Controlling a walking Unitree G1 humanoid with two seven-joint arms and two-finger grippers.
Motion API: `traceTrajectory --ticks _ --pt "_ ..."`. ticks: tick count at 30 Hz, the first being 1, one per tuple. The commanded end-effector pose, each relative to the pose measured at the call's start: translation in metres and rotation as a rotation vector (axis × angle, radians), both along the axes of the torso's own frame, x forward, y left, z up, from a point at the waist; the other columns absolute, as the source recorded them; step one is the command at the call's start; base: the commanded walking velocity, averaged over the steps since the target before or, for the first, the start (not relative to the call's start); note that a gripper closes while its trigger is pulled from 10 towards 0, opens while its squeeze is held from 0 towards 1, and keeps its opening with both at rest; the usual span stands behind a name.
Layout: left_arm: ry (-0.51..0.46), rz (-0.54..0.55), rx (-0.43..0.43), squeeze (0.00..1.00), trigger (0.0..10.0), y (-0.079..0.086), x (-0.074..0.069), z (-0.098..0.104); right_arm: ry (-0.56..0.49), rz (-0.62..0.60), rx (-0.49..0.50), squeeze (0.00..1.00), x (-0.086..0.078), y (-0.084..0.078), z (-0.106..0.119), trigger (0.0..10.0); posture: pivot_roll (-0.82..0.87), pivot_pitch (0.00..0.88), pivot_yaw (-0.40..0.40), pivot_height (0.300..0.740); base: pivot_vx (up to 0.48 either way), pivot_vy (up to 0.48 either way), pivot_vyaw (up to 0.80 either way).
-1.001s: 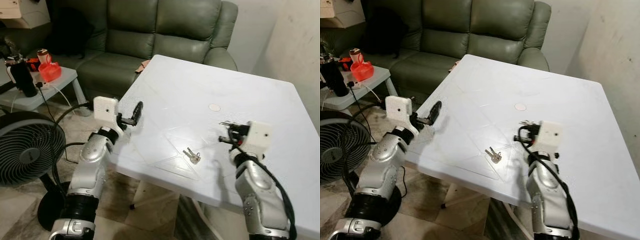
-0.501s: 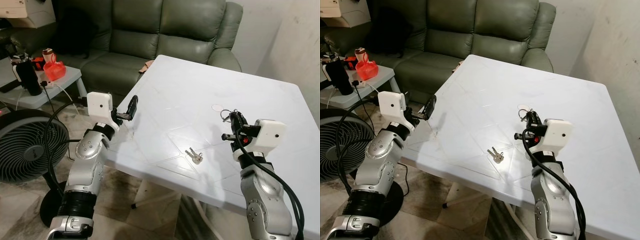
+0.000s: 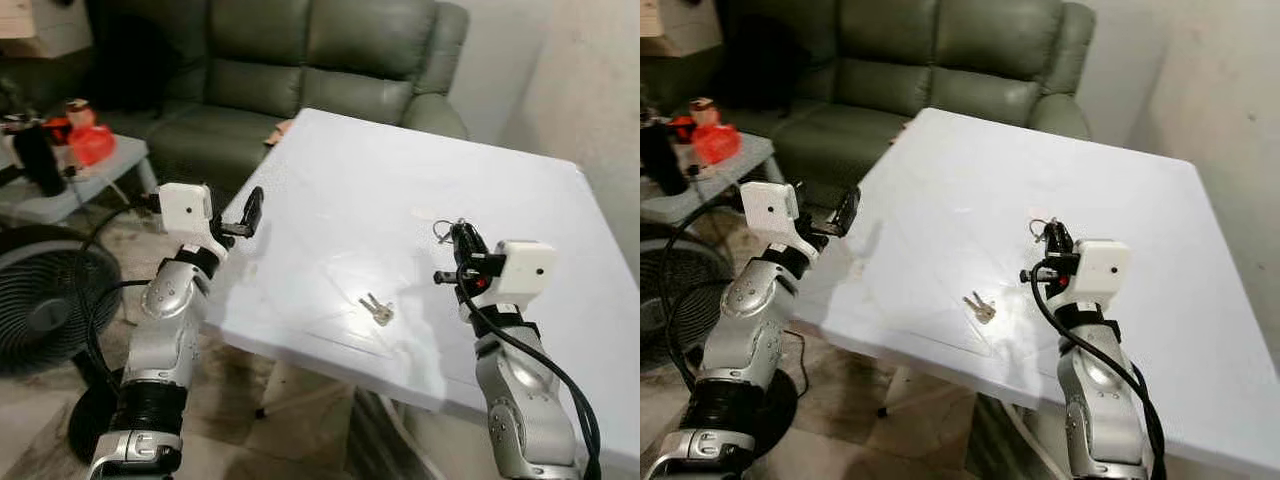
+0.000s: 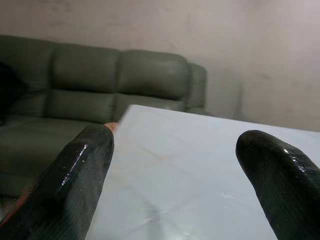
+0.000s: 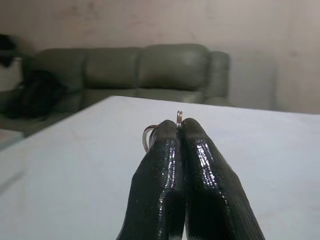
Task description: Hang keys on a hook
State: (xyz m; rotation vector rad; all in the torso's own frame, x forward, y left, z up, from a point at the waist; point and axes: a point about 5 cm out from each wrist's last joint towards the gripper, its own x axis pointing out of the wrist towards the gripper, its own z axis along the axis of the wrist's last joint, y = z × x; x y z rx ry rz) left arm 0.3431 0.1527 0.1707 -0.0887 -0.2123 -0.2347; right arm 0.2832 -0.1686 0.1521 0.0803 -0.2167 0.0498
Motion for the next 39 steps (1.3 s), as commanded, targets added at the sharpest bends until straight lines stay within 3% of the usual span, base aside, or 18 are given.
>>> traceTrajectory --ticks 1,19,25,39 --pt "-0.013 -0.004 0.009 0.00 10.0 -0.003 0.003 0.006 -0.009 -0.005 -0.008 0.00 0.002 -0.001 0.002 10.0 0.01 0.000 -0.057 0.740 0.000 0.000 -0.77" --pt "0.017 0.007 -0.009 0.00 10.0 -0.001 0.010 0.005 -0.013 -0.041 -0.038 0.00 0.004 -0.002 0.003 10.0 -0.01 0.000 -0.043 0.740 0.000 0.000 -0.77" --pt "0.017 0.009 -0.018 0.00 10.0 -0.001 0.012 0.006 -0.012 -0.045 -0.042 0.00 0.004 -0.003 0.003 10.0 -0.01 0.000 -0.040 0.740 0.000 0.461 -0.77" --pt "0.030 0.023 -0.017 0.00 10.0 0.000 0.014 0.005 -0.006 -0.042 -0.055 0.00 0.004 0.000 0.001 10.0 -0.01 0.000 -0.040 0.740 0.000 0.000 -0.77"
